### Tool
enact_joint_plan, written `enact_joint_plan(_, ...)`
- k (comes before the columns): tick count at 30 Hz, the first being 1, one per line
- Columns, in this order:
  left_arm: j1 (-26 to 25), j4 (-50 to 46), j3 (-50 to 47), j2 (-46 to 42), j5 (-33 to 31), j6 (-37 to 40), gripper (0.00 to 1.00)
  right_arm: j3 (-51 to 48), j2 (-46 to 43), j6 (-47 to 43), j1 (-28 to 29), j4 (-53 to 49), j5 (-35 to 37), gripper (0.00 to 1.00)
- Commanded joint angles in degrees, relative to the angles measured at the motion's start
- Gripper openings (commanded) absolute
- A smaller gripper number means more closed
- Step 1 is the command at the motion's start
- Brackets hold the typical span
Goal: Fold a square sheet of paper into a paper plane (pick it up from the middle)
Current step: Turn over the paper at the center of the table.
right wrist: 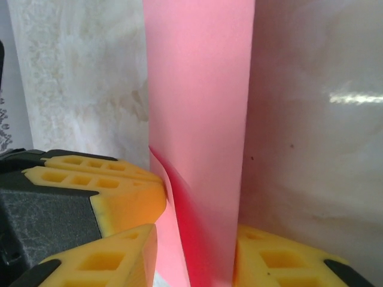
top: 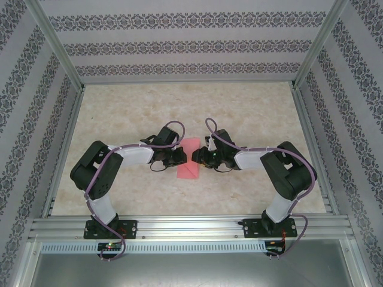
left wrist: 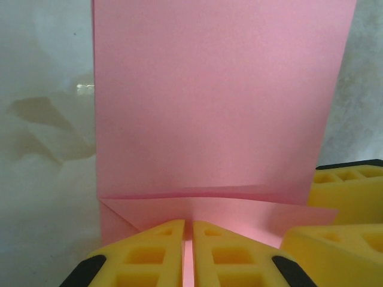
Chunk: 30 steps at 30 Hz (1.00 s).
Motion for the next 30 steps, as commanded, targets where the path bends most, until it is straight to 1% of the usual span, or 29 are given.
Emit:
enact_joint_plan(1, 0.44, -1.10, -0.46, -1.40, -0.91, 0.80, 0.13, 0.16, 1.63, -1.71, 0.32, 2.78, -2.11, 0.34)
enact_joint_plan(6, 0.48, -1.58, -0.90, -2.10, -1.71, 0.65, 0.14, -0.45, 1.94, -1.15, 0.51, 4.57, -2.43, 0.29)
enact_joint_plan(12, 0.58, -1.50, -1.09, -2.96, -1.92, 0.23, 0.14, -0.75, 1.83, -1.80, 0.68, 4.42, -2.50, 0.18)
enact_joint_plan(14, 0.60, -0.84, -1.43, -4.35, -1.98, -0.10, 0.15, -0.64, 1.05, -1.68, 0.75, 4.00, -2.17, 0.12)
enact_joint_plan(16, 0.57, -0.19, -2.02, -6.26, -2.42, -0.57, 0.16, -0.25, -0.64, -1.83, 0.79, 2.36, -1.53, 0.05)
enact_joint_plan(18, 0.59, 0.64, -2.72, -8.91, -3.17, -1.18, 0.17, 0.90, -3.73, -3.05, 0.81, -1.87, -0.21, 0.03)
enact_joint_plan(21, 0.58, 0.25, -3.62, -13.96, -5.90, -1.57, 0.18, 4.69, -10.22, -7.64, 1.13, -16.00, 6.13, 0.00)
enact_joint_plan(24, 0.59, -2.63, -4.23, -19.92, -10.23, -0.84, 0.21, 10.39, -16.75, -12.93, 1.97, -33.08, 16.72, 0.00)
enact_joint_plan(25, 0.57, -4.12, -4.31, -22.12, -12.13, -0.33, 0.22, 12.55, -18.66, -14.23, 2.26, -39.75, 21.15, 0.00)
enact_joint_plan(27, 0.85, -6.95, -4.76, -25.85, -15.62, 0.47, 0.27, 16.93, -21.71, -15.95, 3.19, -50.21, 29.91, 0.00)
enact_joint_plan(28, 1.07, -8.34, -5.05, -27.81, -17.78, 0.66, 0.31, 19.06, -22.90, -16.28, 3.98, -55.94, 35.51, 0.00)
enact_joint_plan(30, 1.59, -10.40, -5.79, -31.13, -21.18, 0.77, 0.33, 24.32, -23.90, -15.52, 5.58, -67.52, 46.92, 0.00)
